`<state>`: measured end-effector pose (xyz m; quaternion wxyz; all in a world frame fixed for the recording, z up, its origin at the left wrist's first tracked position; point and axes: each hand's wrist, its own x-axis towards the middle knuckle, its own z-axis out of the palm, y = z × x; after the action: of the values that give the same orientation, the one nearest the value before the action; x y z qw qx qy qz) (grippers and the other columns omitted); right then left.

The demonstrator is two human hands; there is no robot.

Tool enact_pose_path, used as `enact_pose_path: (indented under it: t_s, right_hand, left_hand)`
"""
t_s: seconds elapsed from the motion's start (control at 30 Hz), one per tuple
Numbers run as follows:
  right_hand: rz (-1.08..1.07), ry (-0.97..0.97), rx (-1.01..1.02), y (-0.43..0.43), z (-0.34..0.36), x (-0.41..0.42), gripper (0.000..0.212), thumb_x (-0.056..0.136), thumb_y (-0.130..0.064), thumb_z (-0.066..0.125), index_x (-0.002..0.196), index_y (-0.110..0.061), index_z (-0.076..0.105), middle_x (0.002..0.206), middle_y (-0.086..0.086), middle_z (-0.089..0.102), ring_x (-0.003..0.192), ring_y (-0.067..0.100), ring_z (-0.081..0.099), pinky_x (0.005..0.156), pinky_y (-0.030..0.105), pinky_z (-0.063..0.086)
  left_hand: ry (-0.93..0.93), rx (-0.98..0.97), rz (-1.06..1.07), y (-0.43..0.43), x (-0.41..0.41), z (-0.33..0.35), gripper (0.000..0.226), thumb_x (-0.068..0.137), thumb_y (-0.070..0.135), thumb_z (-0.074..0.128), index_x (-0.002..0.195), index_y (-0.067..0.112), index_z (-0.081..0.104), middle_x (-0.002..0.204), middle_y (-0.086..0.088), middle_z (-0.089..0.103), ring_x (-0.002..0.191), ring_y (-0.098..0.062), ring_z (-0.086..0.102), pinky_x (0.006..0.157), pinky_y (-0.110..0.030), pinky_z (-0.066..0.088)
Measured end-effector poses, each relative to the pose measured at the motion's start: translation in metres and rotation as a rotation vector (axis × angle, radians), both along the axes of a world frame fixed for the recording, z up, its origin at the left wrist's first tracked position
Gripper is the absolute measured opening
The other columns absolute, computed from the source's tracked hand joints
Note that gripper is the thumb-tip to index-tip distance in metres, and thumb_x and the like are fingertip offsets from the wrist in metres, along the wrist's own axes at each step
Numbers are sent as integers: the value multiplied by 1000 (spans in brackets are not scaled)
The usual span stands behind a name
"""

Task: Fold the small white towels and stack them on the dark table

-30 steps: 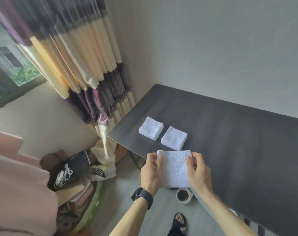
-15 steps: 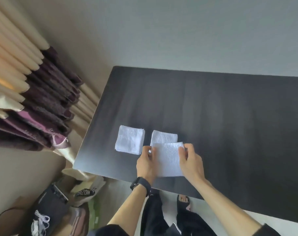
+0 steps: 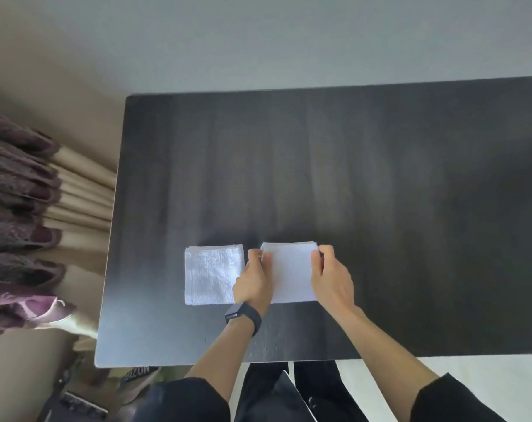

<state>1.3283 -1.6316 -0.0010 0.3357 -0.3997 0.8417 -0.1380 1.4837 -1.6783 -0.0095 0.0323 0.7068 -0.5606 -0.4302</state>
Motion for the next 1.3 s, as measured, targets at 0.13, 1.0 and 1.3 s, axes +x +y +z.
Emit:
enact_pose_path:
  t_s: [0.13, 1.0, 1.3]
  right_hand:
    - [7, 37, 29, -5, -7, 2, 23, 105, -41, 25, 106, -25, 43, 82, -11, 58, 76, 18, 58, 68, 37, 46]
    - [418, 395, -92, 16, -58, 12, 57, 105, -38, 20, 158, -16, 18, 165, 2, 12, 152, 21, 11, 119, 49, 23]
    - [372, 312, -161, 19, -42, 12, 55, 105, -38, 14, 158, -22, 17, 166, -3, 10, 152, 18, 10, 121, 48, 22]
  left_hand:
    - [-73, -35, -53, -7, -1, -2, 23, 104, 47, 24, 99, 28, 37, 83, 5, 60, 73, -25, 58, 68, -37, 47]
    - [-370, -504, -725, -4, 20, -39, 68, 97, 53, 38, 156, 21, 25, 159, -4, 32, 147, -25, 28, 118, -54, 17]
    - [-355, -463, -702, -4, 18, -31, 64, 98, 54, 30, 156, 28, 20, 160, -5, 27, 149, -26, 22, 120, -54, 9]
